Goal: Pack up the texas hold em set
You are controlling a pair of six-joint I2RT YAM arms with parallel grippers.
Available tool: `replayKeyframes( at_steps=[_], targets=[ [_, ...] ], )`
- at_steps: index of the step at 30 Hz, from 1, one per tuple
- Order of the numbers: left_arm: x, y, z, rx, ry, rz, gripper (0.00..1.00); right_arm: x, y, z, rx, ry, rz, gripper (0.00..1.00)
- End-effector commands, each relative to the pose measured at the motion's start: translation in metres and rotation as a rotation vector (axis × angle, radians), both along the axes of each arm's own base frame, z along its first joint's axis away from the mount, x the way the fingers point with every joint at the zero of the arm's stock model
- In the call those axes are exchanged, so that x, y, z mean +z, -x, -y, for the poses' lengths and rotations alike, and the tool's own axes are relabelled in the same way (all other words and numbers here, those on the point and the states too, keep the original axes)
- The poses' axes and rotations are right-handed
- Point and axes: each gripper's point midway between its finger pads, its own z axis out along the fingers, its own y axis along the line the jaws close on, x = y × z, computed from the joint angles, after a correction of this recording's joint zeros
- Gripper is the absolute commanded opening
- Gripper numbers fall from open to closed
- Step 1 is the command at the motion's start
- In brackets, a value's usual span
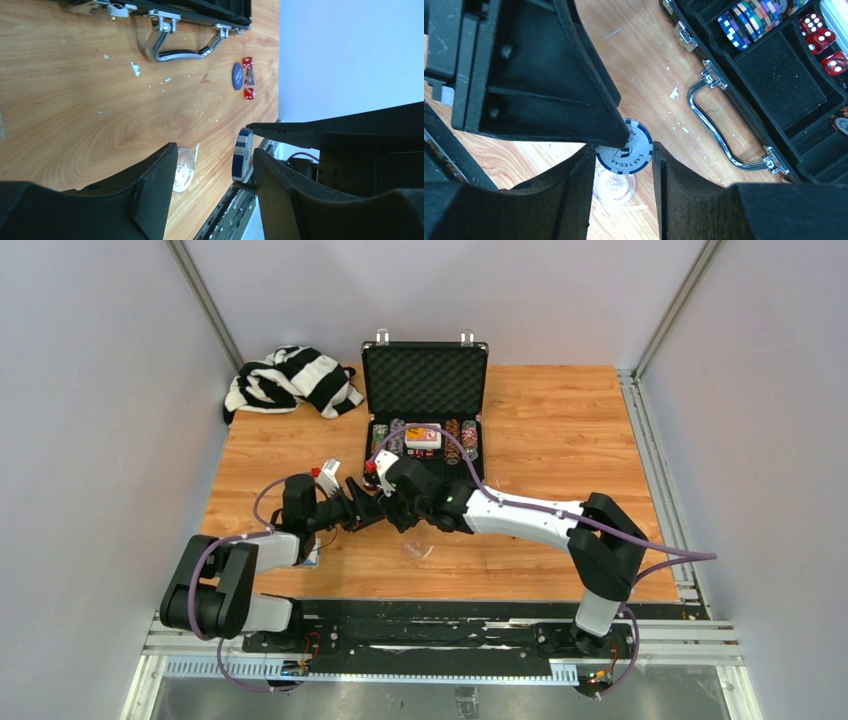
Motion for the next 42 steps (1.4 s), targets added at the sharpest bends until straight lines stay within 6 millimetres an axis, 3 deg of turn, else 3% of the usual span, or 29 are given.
replayKeyframes(
  at_steps=[1, 8, 11, 17, 34, 39, 42],
  targets=[
    [0.016, 0.001, 0.011, -0.048, 0.073, 0.051, 0.61, 0.011, -0.002, 0.001, 0.007, -0.033, 0.014, 0.42],
    [0.026, 0.006, 0.027, -0.102, 0.156, 0.065, 0.60, 0.015, -0.002, 0.001, 0.010, -0.040, 0.019, 0.42],
    [0.023, 0.005, 0.029, -0.101, 0.168, 0.052, 0.52, 0.015, -0.002, 0.002, 0.008, -0.037, 0.021, 0.43],
    [0.021, 0.007, 0.031, -0.110, 0.199, 0.039, 0.47, 0.016, -0.005, 0.005, -0.001, -0.025, 0.034, 0.43],
    [0.010, 0.012, 0.030, -0.135, 0.122, 0.052, 0.01, 0.012, -0.010, 0.006, -0.014, -0.026, 0.018, 0.43],
    [0.015, 0.006, 0.030, -0.129, 0.108, 0.099, 0.00, 0.015, -0.010, 0.011, -0.024, -0.028, 0.022, 0.44],
    [0.019, -0.002, 0.029, -0.110, 0.083, 0.129, 0.00, 0.018, -0.009, 0.018, -0.026, -0.028, 0.027, 0.51]
  ],
)
